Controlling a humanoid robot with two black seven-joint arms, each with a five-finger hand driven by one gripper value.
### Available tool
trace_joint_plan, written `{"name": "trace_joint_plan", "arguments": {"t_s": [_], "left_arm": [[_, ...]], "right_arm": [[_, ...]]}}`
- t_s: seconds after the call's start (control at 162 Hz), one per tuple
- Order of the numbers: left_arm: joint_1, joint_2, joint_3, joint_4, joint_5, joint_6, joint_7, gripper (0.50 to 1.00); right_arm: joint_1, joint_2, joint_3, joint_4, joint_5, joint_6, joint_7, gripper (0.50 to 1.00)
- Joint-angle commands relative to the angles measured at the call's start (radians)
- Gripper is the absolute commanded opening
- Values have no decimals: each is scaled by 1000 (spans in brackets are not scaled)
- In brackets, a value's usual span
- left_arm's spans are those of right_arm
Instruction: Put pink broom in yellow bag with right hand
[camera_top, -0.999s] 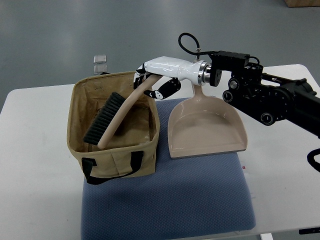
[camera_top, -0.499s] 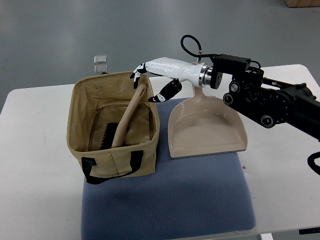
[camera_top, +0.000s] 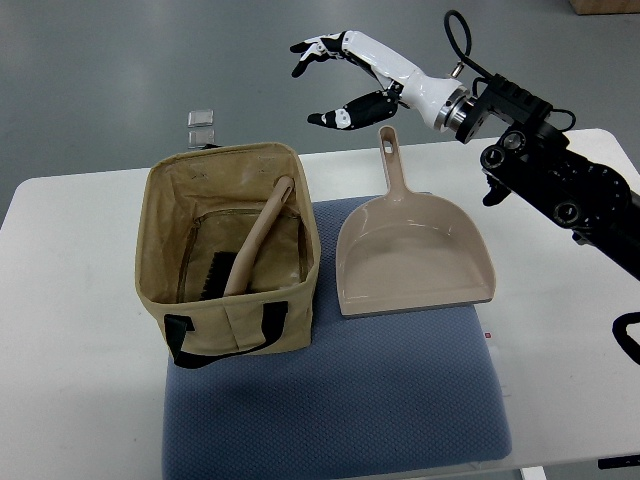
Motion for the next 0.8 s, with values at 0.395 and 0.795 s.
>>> {"name": "trace_joint_plan", "arguments": {"t_s": [0.395, 0.795], "left_arm": [[0, 0, -2, 0, 0, 0, 0, 1000], [0, 0, -2, 0, 0, 0, 0, 1000]], "right_arm": [[-135, 16, 129, -128, 649, -80, 1, 930], [-150, 40, 149, -219, 916, -91, 9, 930]]}}
